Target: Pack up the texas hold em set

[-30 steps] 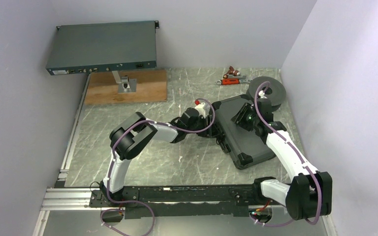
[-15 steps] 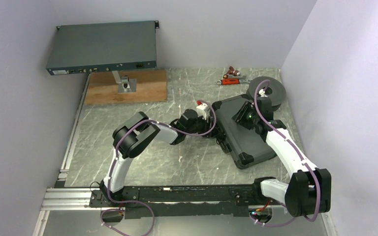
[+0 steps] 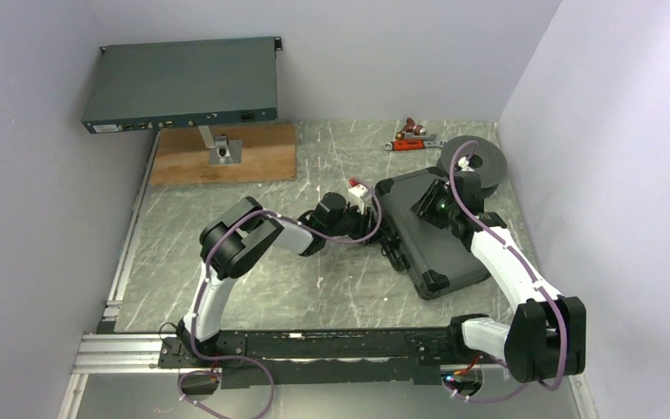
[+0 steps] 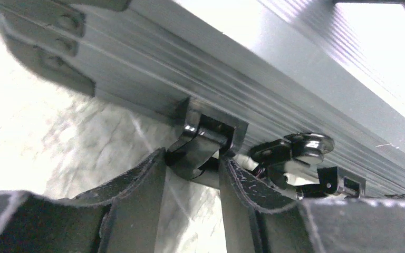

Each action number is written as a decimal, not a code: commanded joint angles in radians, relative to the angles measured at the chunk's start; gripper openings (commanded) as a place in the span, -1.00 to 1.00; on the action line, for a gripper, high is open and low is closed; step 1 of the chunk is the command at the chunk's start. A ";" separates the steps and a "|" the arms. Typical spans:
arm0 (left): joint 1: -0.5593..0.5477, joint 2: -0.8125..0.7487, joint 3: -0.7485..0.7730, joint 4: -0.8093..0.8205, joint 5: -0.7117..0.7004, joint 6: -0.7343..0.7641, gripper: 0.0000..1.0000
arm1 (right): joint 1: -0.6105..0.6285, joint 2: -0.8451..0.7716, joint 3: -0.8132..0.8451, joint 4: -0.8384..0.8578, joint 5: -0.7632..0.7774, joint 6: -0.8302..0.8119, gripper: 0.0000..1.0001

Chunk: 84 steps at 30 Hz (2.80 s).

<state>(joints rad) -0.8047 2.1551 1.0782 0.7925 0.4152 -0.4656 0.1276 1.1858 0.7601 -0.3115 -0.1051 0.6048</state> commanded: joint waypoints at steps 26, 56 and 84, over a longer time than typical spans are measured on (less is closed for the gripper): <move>-0.007 -0.332 -0.106 -0.305 -0.003 -0.053 -0.38 | 0.001 0.058 -0.099 -0.159 0.011 -0.027 -0.22; -0.107 -0.245 -0.120 -0.394 -0.189 -0.180 -0.69 | 0.000 0.046 -0.142 -0.130 -0.002 -0.016 -0.43; -0.137 -0.210 -0.015 -0.471 -0.281 -0.168 -0.71 | 0.001 0.036 -0.136 -0.144 0.001 -0.019 -0.45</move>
<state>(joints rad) -0.9394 1.9423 1.0271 0.2829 0.1402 -0.6239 0.1226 1.1770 0.6907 -0.2111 -0.1291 0.6056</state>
